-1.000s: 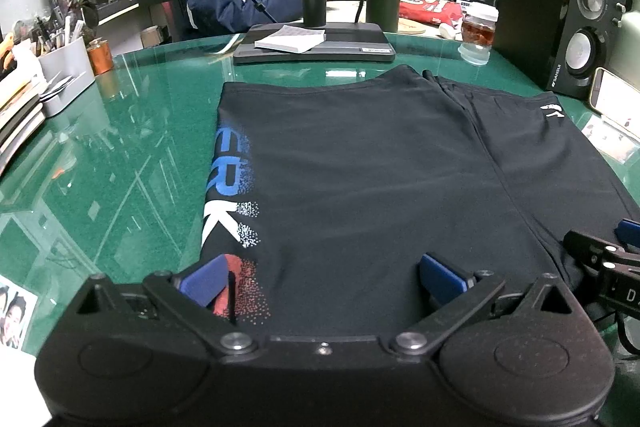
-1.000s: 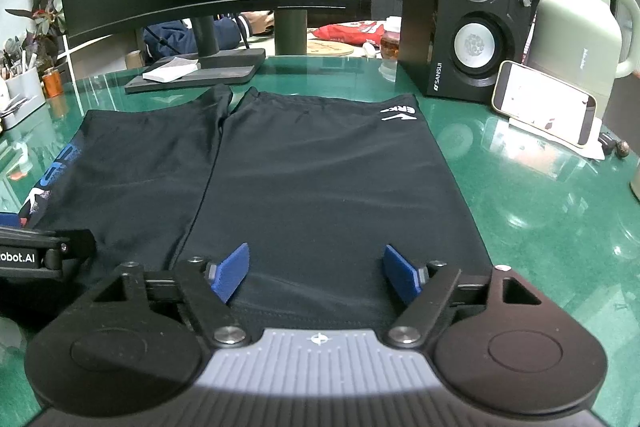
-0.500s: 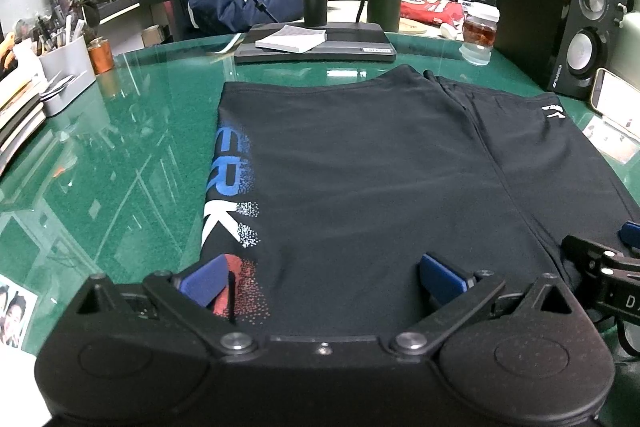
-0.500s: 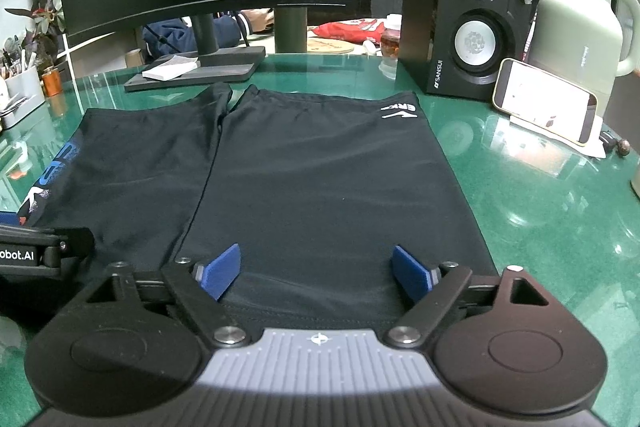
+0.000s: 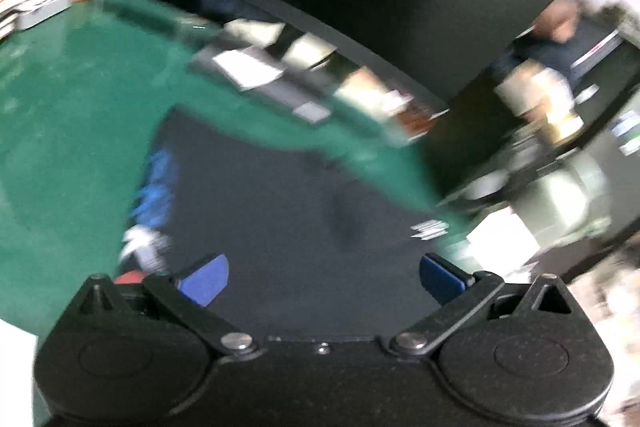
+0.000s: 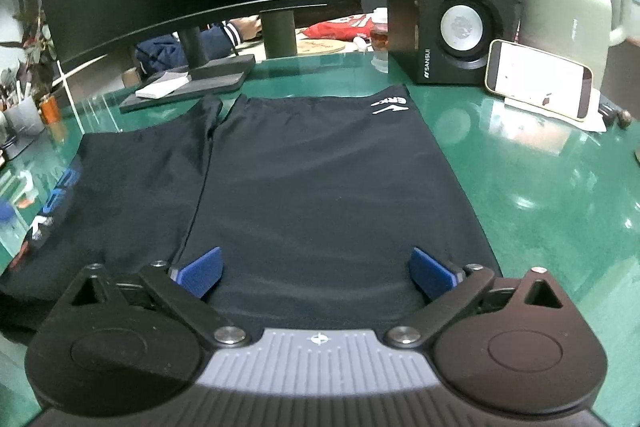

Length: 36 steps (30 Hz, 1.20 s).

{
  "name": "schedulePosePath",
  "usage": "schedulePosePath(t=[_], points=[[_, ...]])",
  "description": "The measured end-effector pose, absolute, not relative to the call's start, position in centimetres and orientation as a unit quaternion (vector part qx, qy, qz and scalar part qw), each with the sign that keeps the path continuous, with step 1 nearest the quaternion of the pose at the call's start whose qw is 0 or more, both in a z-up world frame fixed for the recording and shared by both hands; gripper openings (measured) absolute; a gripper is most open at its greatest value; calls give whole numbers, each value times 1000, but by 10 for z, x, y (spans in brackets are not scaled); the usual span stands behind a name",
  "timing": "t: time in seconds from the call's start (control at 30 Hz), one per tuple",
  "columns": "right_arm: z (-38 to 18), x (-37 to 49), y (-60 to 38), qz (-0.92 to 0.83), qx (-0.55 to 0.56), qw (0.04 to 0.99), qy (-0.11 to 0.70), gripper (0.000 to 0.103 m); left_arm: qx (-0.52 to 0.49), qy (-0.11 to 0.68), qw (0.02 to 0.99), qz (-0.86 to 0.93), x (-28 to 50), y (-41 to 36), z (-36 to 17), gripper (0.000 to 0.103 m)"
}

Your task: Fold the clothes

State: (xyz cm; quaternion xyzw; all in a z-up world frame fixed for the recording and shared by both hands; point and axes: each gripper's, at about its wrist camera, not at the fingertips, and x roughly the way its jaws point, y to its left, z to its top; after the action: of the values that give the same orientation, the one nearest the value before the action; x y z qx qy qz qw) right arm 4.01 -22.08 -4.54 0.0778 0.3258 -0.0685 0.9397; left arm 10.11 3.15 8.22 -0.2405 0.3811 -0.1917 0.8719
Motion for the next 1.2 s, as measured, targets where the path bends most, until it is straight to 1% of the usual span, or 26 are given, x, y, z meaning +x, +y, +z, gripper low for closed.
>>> schedulePosePath(t=[0.07, 0.1, 0.23, 0.33, 0.4, 0.5, 0.7, 0.9, 1.03, 1.13, 1.2], points=[[-45, 40, -223, -67, 84, 940, 324, 103, -236, 349, 880, -219, 86, 30, 125, 103], [-45, 39, -224, -67, 87, 940, 322, 103, -233, 335, 884, -229, 79, 29, 138, 103], [-45, 39, -225, -68, 94, 941, 319, 103, -228, 297, 900, -224, 53, 26, 177, 103], [-46, 39, -225, -68, 94, 941, 319, 103, -227, 277, 906, -225, 40, 28, 190, 103], [-46, 39, -224, -69, 93, 941, 319, 103, -229, 269, 905, -238, 36, 28, 192, 103], [-46, 41, -224, -70, 90, 940, 320, 103, -241, 287, 895, -243, 37, 28, 189, 103], [-46, 40, -223, -71, 88, 940, 321, 103, -242, 291, 889, -258, 39, 27, 186, 103], [-45, 42, -222, -70, 84, 941, 321, 103, -225, 269, 900, -260, 32, 22, 192, 103], [-45, 43, -220, -68, 81, 941, 320, 103, -231, 272, 896, -264, 31, 22, 191, 103], [-45, 44, -219, -66, 78, 942, 320, 103, -235, 268, 896, -265, 35, 23, 187, 103], [-44, 44, -218, -65, 76, 942, 320, 103, -211, 241, 911, -258, 38, 21, 173, 103]])
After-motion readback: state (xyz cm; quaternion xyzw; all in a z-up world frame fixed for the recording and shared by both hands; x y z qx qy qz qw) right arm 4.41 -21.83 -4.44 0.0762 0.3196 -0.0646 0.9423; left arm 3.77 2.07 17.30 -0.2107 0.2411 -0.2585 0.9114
